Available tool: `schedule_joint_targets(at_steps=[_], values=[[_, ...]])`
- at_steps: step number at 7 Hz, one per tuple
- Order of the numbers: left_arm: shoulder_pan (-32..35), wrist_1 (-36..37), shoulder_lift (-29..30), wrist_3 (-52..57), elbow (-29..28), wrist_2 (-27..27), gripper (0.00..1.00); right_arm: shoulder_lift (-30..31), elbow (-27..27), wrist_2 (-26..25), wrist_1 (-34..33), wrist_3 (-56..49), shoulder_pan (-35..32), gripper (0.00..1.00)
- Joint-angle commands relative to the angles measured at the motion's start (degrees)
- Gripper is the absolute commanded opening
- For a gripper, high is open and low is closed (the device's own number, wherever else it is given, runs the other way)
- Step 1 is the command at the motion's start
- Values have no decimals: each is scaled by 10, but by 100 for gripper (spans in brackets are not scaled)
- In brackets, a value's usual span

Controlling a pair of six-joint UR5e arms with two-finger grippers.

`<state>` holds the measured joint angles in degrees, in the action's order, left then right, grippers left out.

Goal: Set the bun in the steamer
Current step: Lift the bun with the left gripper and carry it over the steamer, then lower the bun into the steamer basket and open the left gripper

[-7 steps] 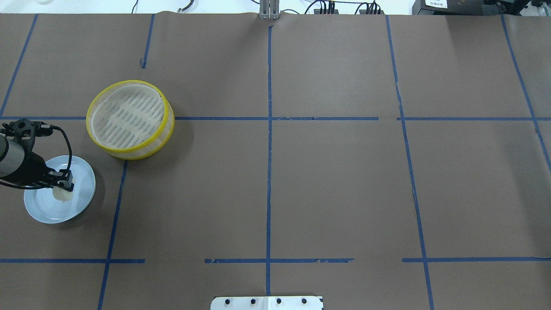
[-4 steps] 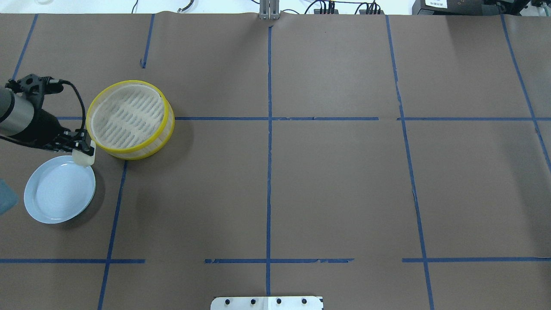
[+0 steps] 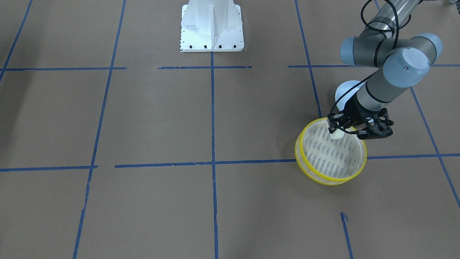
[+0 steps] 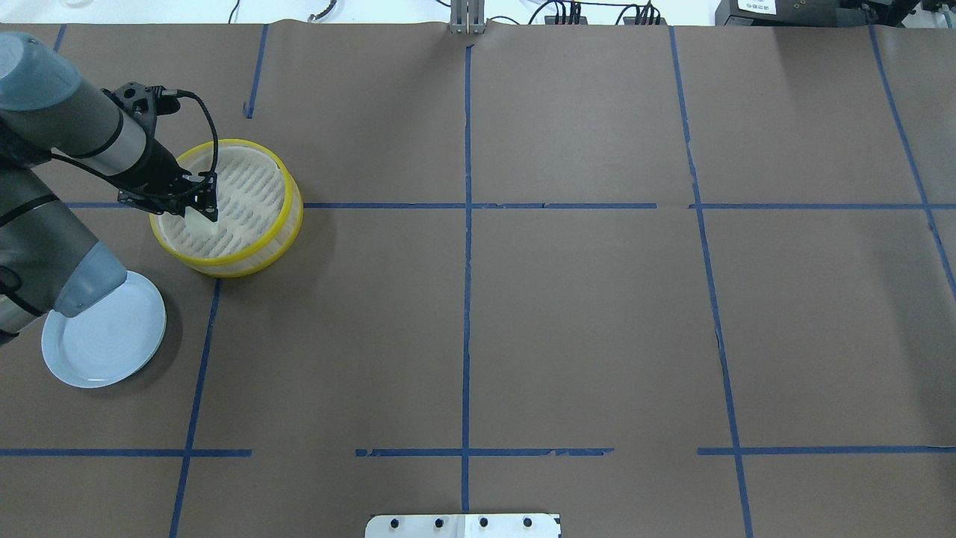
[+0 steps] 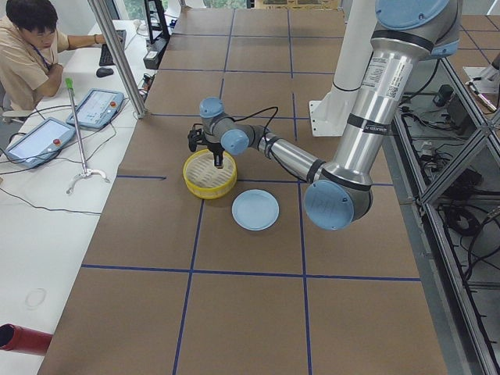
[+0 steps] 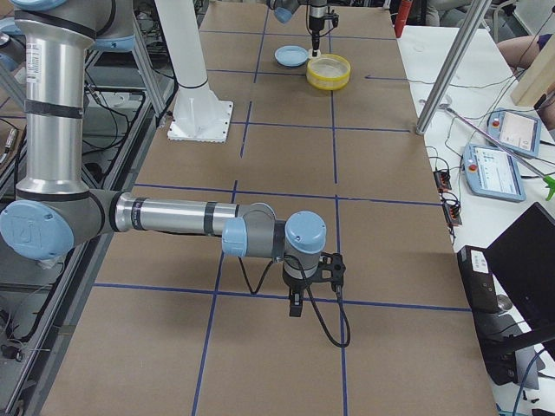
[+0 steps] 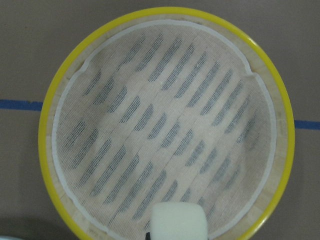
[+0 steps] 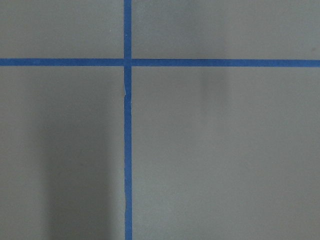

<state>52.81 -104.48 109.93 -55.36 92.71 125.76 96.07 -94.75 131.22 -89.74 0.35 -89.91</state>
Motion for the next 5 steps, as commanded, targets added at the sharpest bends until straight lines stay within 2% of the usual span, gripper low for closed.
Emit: schedule_joint_targets(at_steps=[1, 5], values=[[-1, -3, 36, 4, -50, -17, 36, 0, 0, 0, 0, 0, 0, 100], [-9, -31, 36, 3, -75, -17, 40, 0, 0, 0, 0, 0, 0, 100]])
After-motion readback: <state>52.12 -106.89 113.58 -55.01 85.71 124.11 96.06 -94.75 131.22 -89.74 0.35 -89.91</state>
